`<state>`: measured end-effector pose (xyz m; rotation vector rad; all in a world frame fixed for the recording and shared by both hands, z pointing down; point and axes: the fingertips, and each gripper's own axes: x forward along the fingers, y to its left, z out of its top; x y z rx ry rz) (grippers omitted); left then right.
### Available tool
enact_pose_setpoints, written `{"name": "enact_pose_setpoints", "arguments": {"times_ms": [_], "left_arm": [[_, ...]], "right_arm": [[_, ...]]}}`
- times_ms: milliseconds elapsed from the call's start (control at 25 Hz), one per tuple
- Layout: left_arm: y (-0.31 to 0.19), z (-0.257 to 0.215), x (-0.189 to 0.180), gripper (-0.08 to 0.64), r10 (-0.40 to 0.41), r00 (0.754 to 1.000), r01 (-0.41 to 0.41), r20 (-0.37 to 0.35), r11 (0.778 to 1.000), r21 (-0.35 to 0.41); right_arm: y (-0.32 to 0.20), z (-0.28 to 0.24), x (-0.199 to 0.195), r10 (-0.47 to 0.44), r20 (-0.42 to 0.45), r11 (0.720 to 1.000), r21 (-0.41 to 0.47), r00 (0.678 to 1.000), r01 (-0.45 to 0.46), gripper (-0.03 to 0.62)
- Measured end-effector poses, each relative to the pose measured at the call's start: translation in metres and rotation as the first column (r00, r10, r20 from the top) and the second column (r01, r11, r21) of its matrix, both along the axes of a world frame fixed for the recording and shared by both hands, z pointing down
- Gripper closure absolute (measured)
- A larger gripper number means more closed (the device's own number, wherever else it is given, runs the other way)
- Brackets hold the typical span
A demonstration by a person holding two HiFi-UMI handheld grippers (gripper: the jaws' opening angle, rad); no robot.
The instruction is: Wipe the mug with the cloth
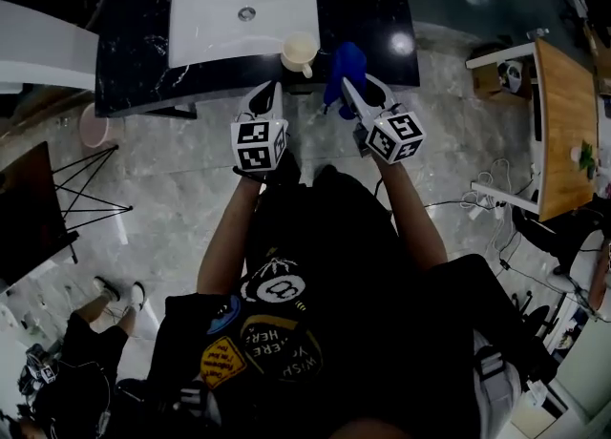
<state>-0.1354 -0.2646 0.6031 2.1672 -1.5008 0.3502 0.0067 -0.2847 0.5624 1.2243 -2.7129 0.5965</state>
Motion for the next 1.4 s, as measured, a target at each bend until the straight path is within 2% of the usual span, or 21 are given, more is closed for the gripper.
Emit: {"name": "enact_pose_setpoints", "arguments": {"times_ms": [80,160,320,480,560,720,800,920,1000,1120,1160,1320,1400], "left_arm": [[0.025,-0.024,0.008,0.555,-0.013,0.999,0.01,0.035,0.997,0.078],[0.051,-0.039,0.02,0.555,-0.041,0.998,0.034,0.057,0.992,0.122],[0.105,-0.06,0.057,0.555,-0.108,0.994,0.103,0.024,0.983,0.155],[0.162,-0.082,0.106,0.555,-0.125,0.992,0.115,0.032,0.972,0.207],[0.193,-0.094,0.124,0.555,-0.131,0.99,0.113,0.057,0.962,0.25],[0.239,-0.11,0.138,0.555,-0.134,0.983,0.093,0.122,0.951,0.294],[0.259,-0.112,0.135,0.555,-0.133,0.982,0.09,0.135,0.955,0.282],[0.271,-0.122,0.126,0.555,-0.146,0.981,0.107,0.127,0.955,0.277],[0.272,-0.136,0.125,0.555,-0.129,0.985,0.09,0.118,0.952,0.292],[0.274,-0.148,0.126,0.555,-0.095,0.995,0.084,0.023,0.953,0.293],[0.272,-0.15,0.127,0.555,-0.089,0.996,0.08,0.017,0.952,0.296],[0.276,-0.165,0.142,0.555,-0.038,0.981,-0.035,0.192,0.93,0.365],[0.282,-0.172,0.151,0.555,-0.005,0.983,-0.066,0.184,0.922,0.381]], "right_arm": [[0.024,-0.009,0.001,-0.02,-0.001,0.999,0.03,1.0,0.02,0.508],[0.048,-0.018,0.005,-0.052,-0.01,0.997,0.059,0.999,0.053,0.508],[0.099,-0.043,0.027,-0.116,0.015,0.987,0.116,0.993,0.114,0.508],[0.161,-0.062,0.064,-0.163,0.038,0.975,0.156,0.986,0.156,0.508],[0.191,-0.055,0.082,-0.175,0.052,0.975,0.144,0.983,0.166,0.508],[0.231,-0.04,0.105,-0.162,0.088,0.986,0.044,0.983,0.159,0.509],[0.251,-0.059,0.104,-0.182,0.075,0.981,0.08,0.98,0.176,0.509],[0.261,-0.088,0.087,-0.21,0.04,0.968,0.152,0.977,0.202,0.509],[0.262,-0.104,0.076,-0.215,0.069,0.965,0.168,0.974,0.201,0.509],[0.272,-0.122,0.065,-0.233,0.069,0.954,0.211,0.97,0.214,0.509],[0.273,-0.125,0.064,-0.234,0.058,0.951,0.22,0.971,0.216,0.509],[0.282,-0.128,0.062,-0.21,0.07,0.96,0.203,0.975,0.192,0.509],[0.289,-0.128,0.06,-0.207,0.074,0.961,0.204,0.976,0.188,0.509]]}}
